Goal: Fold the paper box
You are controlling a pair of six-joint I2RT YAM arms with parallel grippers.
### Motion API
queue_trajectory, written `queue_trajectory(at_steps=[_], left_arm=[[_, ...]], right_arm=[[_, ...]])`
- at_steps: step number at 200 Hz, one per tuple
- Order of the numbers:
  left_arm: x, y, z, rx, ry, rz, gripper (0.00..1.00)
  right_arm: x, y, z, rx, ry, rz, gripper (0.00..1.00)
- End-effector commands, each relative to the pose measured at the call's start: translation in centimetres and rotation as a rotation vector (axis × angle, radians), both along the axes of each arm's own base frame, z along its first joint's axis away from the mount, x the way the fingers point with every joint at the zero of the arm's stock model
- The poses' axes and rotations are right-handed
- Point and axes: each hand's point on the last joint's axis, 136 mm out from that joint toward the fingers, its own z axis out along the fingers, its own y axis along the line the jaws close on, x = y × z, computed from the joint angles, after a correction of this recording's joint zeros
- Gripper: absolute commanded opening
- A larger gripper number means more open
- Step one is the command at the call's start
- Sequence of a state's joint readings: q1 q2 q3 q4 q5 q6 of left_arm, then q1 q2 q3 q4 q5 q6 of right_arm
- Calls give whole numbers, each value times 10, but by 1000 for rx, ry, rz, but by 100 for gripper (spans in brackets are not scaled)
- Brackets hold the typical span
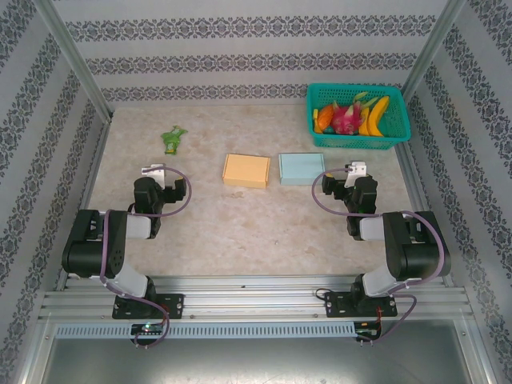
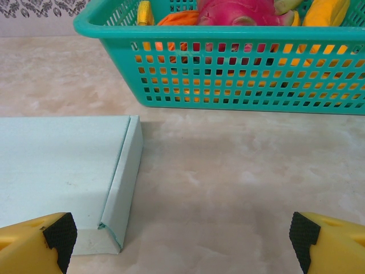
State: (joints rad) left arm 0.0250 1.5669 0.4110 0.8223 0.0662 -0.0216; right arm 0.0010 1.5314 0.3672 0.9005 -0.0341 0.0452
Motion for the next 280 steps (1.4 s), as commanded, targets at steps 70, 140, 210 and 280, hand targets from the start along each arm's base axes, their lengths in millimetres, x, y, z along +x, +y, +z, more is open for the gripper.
queue_trajectory(at_steps=[70, 140, 210, 280], left_arm=[[2, -2, 4, 20, -7, -7, 100], [2, -8, 4, 26, -8, -34, 100], [2, -8, 4, 26, -8, -33, 100], [2, -8, 4, 25, -8, -34, 100]], right_arm=[[5, -2, 14, -18, -40, -7, 98], [5, -2, 15, -17, -42, -7, 98], [5, -2, 14, -18, -41, -7, 98], [5, -2, 14, -18, -41, -8, 98]])
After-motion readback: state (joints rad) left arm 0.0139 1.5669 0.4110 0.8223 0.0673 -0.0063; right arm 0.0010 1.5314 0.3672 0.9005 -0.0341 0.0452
